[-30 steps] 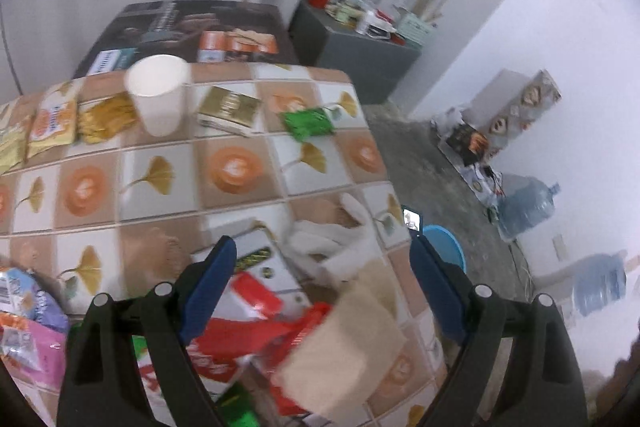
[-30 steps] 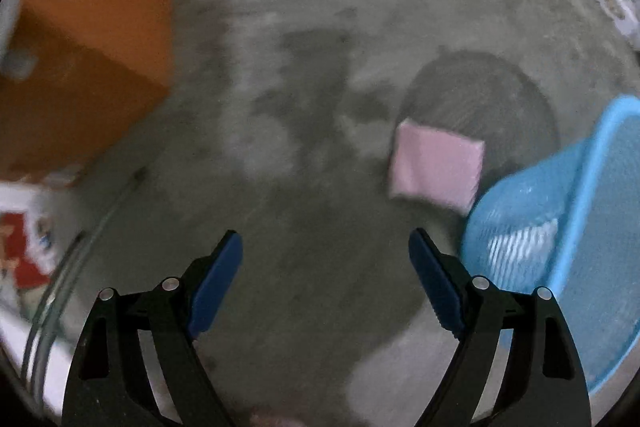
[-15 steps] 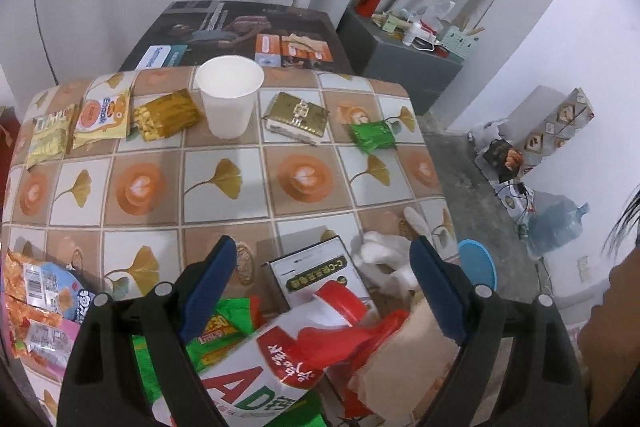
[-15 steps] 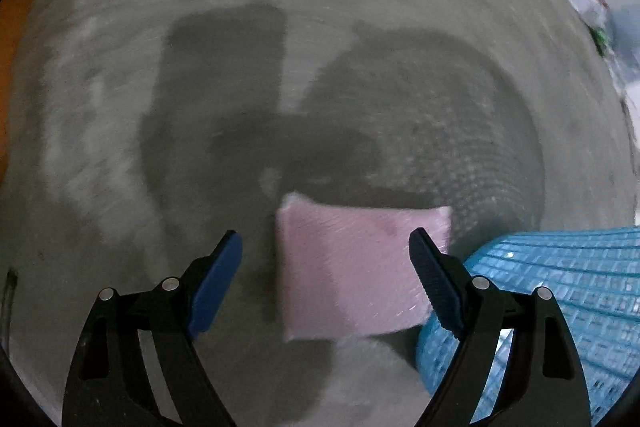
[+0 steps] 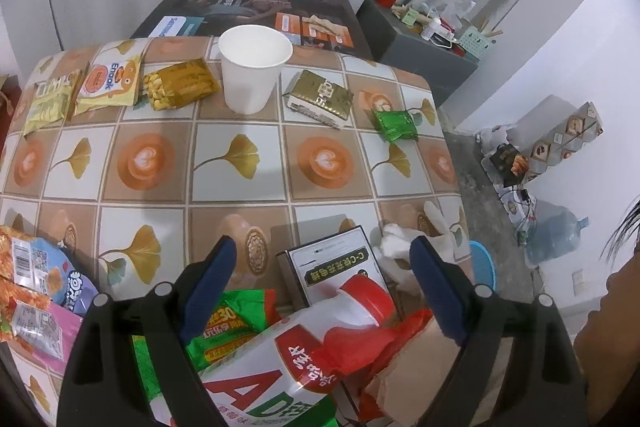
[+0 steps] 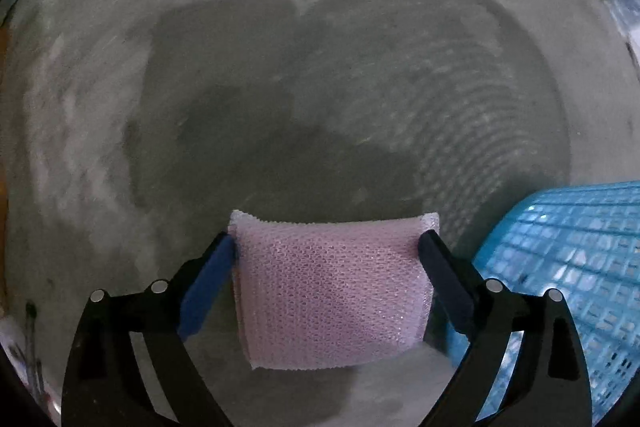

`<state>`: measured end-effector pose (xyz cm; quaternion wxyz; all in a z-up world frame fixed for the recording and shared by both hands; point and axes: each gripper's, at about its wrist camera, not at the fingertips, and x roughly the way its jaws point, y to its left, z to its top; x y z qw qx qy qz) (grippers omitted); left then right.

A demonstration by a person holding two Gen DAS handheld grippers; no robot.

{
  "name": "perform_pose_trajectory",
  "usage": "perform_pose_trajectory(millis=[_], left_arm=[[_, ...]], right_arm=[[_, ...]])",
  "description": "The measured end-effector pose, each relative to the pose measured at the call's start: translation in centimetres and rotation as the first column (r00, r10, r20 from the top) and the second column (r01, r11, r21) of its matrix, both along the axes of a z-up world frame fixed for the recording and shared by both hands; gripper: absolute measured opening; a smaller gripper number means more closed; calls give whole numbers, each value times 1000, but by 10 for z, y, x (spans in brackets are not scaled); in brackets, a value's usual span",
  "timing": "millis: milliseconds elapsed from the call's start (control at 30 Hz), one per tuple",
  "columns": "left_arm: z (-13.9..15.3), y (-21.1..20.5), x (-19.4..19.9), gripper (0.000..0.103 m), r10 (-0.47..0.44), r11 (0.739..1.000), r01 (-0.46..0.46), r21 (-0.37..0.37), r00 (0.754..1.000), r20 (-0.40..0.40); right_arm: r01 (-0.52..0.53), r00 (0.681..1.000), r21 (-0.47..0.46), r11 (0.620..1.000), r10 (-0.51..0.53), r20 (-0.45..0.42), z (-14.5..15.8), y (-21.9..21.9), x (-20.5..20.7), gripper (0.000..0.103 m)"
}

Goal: Collect trash

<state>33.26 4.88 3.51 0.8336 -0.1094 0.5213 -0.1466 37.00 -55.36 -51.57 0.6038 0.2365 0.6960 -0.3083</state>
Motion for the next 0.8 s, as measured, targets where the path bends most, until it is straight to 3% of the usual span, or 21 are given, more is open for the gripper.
perform_pose_trajectory(millis=[167, 267, 400, 467, 567, 667, 800], left_arm=[[2, -1, -4, 86, -13, 1000, 13, -9, 1000, 14], [3, -3, -7, 86, -19, 1000, 20, -14, 1000, 12], [3, -3, -11, 86, -21, 999, 22, -24, 1000, 9], [3, -2, -13, 86, -21, 999, 21, -30, 1000, 12], [3, -2, -14, 86, -20, 999, 21, -38, 1000, 13], [1, -4, -13, 86, -26, 999, 27, -43, 1000, 6], [0, -6, -15, 86, -32, 999, 32, -42, 999, -2]], right_arm=[[-123, 990, 94, 988, 116, 75, 7, 45, -6, 87], [-226, 968, 220, 949, 194, 157, 17, 81, -13, 87], [-238, 952, 348, 907, 147, 267, 38, 93, -30, 86], [-233, 954, 327, 916, 150, 260, 46, 93, -36, 86], [-353, 925, 201, 914, 308, 224, 51, 92, -27, 89], [-521, 850, 92, 848, 507, 139, 43, 110, -23, 90], [-604, 797, 73, 794, 600, 70, 23, 128, -18, 92]])
